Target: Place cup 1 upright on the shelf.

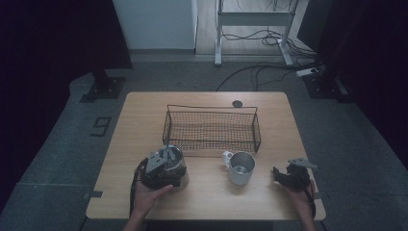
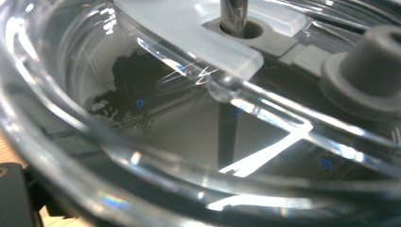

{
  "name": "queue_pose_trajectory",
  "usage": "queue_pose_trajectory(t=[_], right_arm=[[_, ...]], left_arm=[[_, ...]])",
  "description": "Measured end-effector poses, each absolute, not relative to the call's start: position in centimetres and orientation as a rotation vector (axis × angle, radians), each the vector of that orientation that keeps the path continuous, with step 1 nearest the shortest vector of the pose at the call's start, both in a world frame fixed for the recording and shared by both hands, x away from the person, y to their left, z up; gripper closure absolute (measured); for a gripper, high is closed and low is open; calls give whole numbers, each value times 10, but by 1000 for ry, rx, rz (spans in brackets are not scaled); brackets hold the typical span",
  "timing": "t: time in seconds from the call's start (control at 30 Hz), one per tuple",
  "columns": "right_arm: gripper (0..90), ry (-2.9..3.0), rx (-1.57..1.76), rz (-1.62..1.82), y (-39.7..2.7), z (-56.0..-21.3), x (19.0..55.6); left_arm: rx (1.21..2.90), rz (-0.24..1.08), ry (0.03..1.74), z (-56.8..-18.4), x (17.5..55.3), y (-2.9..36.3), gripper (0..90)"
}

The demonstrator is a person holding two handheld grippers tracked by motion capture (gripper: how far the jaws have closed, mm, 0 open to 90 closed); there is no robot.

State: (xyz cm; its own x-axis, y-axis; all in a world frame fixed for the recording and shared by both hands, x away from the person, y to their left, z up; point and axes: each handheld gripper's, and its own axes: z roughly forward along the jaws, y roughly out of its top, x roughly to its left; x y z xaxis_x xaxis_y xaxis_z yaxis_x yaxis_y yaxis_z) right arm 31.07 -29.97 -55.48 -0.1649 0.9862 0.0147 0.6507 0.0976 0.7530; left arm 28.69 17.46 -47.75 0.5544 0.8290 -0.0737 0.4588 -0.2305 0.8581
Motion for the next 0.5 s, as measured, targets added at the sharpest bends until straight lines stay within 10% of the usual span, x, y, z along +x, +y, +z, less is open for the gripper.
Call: queue_pose_trajectory(t=[0.5], right_arm=[[267, 1873, 1599, 865, -300, -555, 311]], left_arm=[[1829, 518, 1057, -468, 279, 184, 38]])
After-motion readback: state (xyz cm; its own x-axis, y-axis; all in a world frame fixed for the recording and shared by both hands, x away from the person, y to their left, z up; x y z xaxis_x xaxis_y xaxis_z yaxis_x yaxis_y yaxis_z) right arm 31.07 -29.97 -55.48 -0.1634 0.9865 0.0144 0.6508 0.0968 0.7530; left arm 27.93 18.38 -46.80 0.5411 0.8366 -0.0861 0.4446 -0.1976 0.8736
